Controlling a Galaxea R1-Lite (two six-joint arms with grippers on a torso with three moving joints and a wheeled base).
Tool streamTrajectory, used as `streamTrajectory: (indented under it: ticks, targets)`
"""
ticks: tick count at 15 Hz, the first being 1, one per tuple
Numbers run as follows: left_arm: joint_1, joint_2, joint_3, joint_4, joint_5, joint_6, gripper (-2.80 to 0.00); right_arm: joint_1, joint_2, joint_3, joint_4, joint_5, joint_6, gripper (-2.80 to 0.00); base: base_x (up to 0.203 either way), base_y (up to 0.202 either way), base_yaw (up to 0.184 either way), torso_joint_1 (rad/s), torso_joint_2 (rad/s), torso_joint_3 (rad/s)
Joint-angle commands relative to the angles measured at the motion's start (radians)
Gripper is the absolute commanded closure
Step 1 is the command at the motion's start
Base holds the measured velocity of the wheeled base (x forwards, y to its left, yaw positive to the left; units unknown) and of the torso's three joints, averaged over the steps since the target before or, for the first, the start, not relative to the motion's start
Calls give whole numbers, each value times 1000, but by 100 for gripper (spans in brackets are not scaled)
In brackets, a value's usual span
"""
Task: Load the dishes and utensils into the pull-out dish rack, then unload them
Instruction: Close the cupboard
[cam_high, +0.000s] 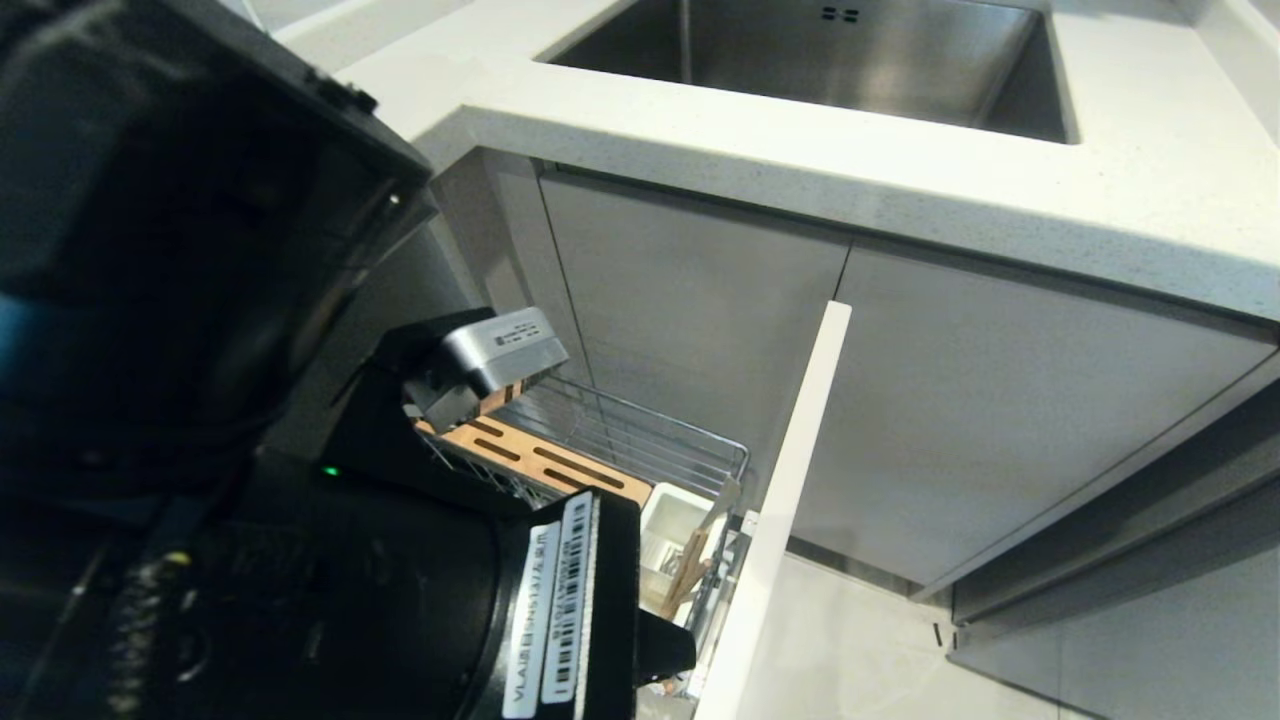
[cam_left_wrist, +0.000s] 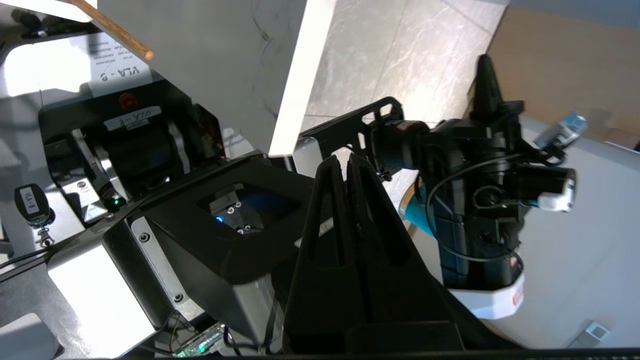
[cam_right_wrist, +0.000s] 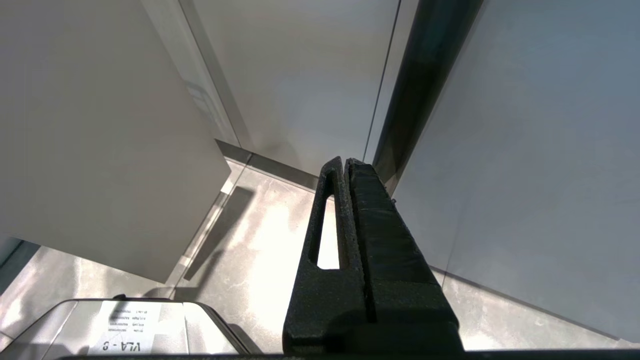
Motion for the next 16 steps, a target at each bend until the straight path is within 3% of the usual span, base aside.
streamTrajectory:
  ticks: [1, 6, 16]
  targets:
    - [1, 53, 1, 3, -2, -5, 0, 0, -1, 0, 1, 0, -1, 0, 0, 0, 0, 0, 0, 0]
    - [0, 162, -21, -11, -3, 11, 0, 0, -1, 0, 1, 0, -1, 0, 0, 0, 0, 0, 0, 0]
    - [6, 217, -17, -7, -4, 9, 0, 0, -1, 0, 0, 0, -1, 0, 0, 0, 0, 0, 0, 0]
